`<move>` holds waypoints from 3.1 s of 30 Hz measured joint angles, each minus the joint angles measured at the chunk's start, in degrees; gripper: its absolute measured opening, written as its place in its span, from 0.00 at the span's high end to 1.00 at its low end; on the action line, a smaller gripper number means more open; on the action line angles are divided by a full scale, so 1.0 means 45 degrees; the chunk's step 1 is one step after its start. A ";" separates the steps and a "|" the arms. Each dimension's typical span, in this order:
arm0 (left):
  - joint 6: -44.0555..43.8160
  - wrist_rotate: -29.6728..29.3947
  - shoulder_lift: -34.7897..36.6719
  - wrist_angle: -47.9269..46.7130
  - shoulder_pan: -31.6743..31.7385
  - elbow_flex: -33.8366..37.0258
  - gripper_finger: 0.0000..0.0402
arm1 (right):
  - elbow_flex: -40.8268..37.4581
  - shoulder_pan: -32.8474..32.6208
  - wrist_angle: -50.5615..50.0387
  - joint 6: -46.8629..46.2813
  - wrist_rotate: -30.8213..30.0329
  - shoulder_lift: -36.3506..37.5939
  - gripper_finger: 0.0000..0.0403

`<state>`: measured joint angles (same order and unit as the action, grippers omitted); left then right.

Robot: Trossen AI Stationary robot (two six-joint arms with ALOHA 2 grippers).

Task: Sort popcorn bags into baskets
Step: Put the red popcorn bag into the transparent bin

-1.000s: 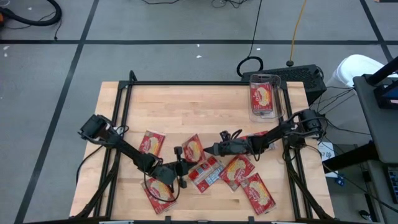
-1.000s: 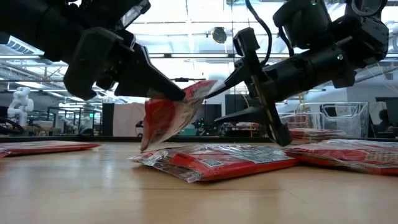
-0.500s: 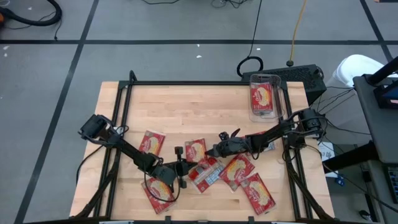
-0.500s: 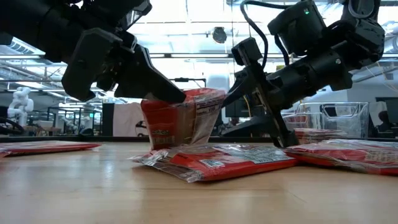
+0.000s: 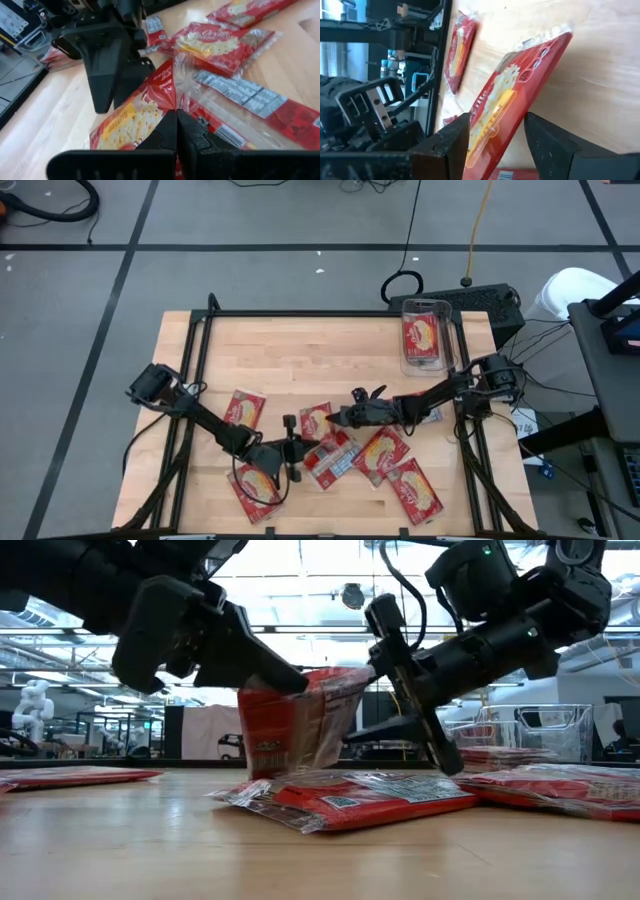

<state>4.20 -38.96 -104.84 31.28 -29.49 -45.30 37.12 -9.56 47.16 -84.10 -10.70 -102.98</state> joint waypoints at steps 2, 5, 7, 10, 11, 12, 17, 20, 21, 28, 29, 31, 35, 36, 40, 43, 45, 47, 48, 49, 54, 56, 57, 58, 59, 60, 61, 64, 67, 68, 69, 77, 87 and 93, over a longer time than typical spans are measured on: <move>0.0091 0.0009 0.0000 0.0071 0.0085 0.0000 1.00 | 0.0166 -0.0080 -0.0206 0.0187 0.0000 0.0000 0.55; 0.0296 0.0004 0.0000 0.0076 0.0180 0.0000 1.00 | 0.0214 -0.0162 -0.0207 0.0273 0.0002 0.0000 0.55; 0.0404 0.0004 0.0000 0.0089 0.0217 0.0000 1.00 | 0.0214 -0.0163 -0.0260 0.0412 0.0059 0.0000 0.55; 0.0797 0.0064 0.0000 0.0530 0.0207 0.0005 1.00 | 0.0214 -0.0151 -0.0249 0.0572 0.0069 0.0000 0.55; 0.0986 0.0210 0.0000 0.0743 0.0207 0.0005 1.00 | 0.0214 -0.0151 -0.0201 0.0613 0.0074 0.0000 0.56; 0.1157 0.0356 0.0000 0.0934 0.0207 0.0005 1.00 | 0.0214 -0.0151 -0.0110 0.0736 0.0088 -0.0001 0.57; 0.1430 0.0469 0.0000 0.1049 0.0210 0.0005 0.99 | 0.0214 -0.0141 0.0253 0.1193 0.0083 -0.0005 0.69; 0.1237 0.0766 0.0000 0.0968 0.0225 0.0005 0.98 | 0.0214 -0.0122 0.0340 0.1330 0.0083 -0.0005 0.80; 0.1063 0.0836 0.0000 0.0953 0.0231 0.0005 0.98 | 0.0214 -0.0114 0.0427 0.1468 0.0076 -0.0005 0.83; -0.0121 -0.0040 0.0000 0.0380 0.0168 0.0005 0.84 | 0.0214 0.0199 0.1222 0.3690 0.0054 -0.0005 0.98; -0.0306 -0.0309 0.0000 0.0264 0.0124 0.0005 0.80 | 0.0214 0.0252 0.1371 0.4149 0.0060 0.0018 0.98; -0.0823 -0.0914 0.0000 -0.0026 0.0017 0.0005 0.71 | 0.0210 0.0358 0.1361 0.5054 0.0064 0.0199 0.98; -0.1949 -0.1701 0.0330 -0.0348 -0.0199 0.0005 0.54 | 0.0190 0.0642 0.1151 0.6888 0.0056 0.0823 0.98; -0.2171 -0.1731 0.0422 -0.0370 -0.0210 -0.0001 0.51 | 0.0190 0.0727 0.0841 0.7246 0.0018 0.1067 0.98; -0.2510 -0.1716 0.0977 -0.1102 -0.0206 0.0010 0.42 | 0.0180 0.1088 -0.0943 0.8599 -0.0644 0.2329 0.98; -0.2763 -0.1874 0.1558 -0.1747 -0.0108 -0.0005 0.41 | 0.0180 0.1390 -0.2610 0.9342 -0.1177 0.3619 0.98; -0.2782 -0.2046 0.1862 -0.2229 0.0023 -0.0005 0.41 | 0.0180 0.1609 -0.3708 0.9696 -0.1340 0.4538 0.98; -0.2789 -0.2239 0.2202 -0.2661 0.0220 -0.0005 0.43 | 0.0176 0.1853 -0.4689 1.0051 -0.1305 0.5497 0.98; -0.2787 -0.2260 0.2354 -0.2898 0.0360 -0.0005 0.45 | 0.0176 0.1994 -0.5102 1.0289 -0.1282 0.5998 0.98; -0.2817 -0.2267 0.2450 -0.3044 0.0538 -0.0005 0.46 | 0.0176 0.2134 -0.5484 1.0582 -0.1282 0.6525 0.98; -0.3064 -0.2238 0.2592 -0.3601 0.1603 0.0000 0.54 | 0.0176 0.2983 -0.7189 1.2312 -0.1296 0.8924 0.98; -0.3050 -0.1929 0.2595 -0.3611 0.2071 0.0000 0.57 | 0.0176 0.3477 -0.7785 1.2612 -0.1291 0.9791 0.98; -0.3022 -0.1631 0.2594 -0.3629 0.2311 0.0000 0.58 | 0.0180 0.3747 -0.8090 1.2719 -0.1301 1.0203 0.98; -0.3011 -0.1342 0.2594 -0.3636 0.2561 0.0000 0.60 | 0.0180 0.4021 -0.8455 1.2844 -0.1301 1.0575 0.98; -0.2998 -0.1075 0.2594 -0.3610 0.2803 0.0000 0.61 | 0.0180 0.4303 -0.8782 1.2963 -0.1301 1.0911 0.98; -0.2934 -0.0852 0.2594 -0.3611 0.3027 0.0000 0.62 | 0.0180 0.4568 -0.9051 1.3106 -0.1304 1.1226 0.98; -0.2831 -0.0573 0.2594 -0.3611 0.3273 0.0000 0.63 | 0.0180 0.4832 -0.9321 1.3250 -0.1297 1.1542 0.98; -0.2516 0.0182 0.2594 -0.3603 0.3910 0.0000 0.65 | 0.0180 0.5670 -1.0115 1.3671 -0.1251 1.2324 0.98; -0.2269 0.0805 0.2594 -0.3581 0.4472 0.0000 0.66 | 0.0180 0.6512 -1.1188 1.4015 -0.1241 1.2903 0.98; -0.2178 0.0922 0.2594 -0.3549 0.4644 0.0000 0.67 | 0.0180 0.6789 -1.1550 1.4137 -0.1248 1.3055 0.98; -0.2119 0.1028 0.2594 -0.3491 0.4800 0.0000 0.67 | 0.0180 0.7069 -1.1914 1.4226 -0.1243 1.3200 0.98; -0.1932 0.1884 0.2591 -0.3027 0.5702 0.0000 0.67 | 0.0180 0.9135 -1.4370 1.4414 -0.1228 1.3657 0.98; -0.1748 0.2452 0.2589 -0.2994 0.6318 0.0000 0.67 | 0.0180 1.1687 -1.4970 1.4927 -0.0917 1.4158 0.98; -0.1743 0.2457 0.2584 -0.2955 0.6525 0.0000 0.67 | 0.0180 1.2997 -1.6044 1.5479 -0.0898 1.3676 0.98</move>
<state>-3.64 -27.90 -93.21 17.98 -0.13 -45.30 37.93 48.92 -25.04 -14.45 -14.74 -41.44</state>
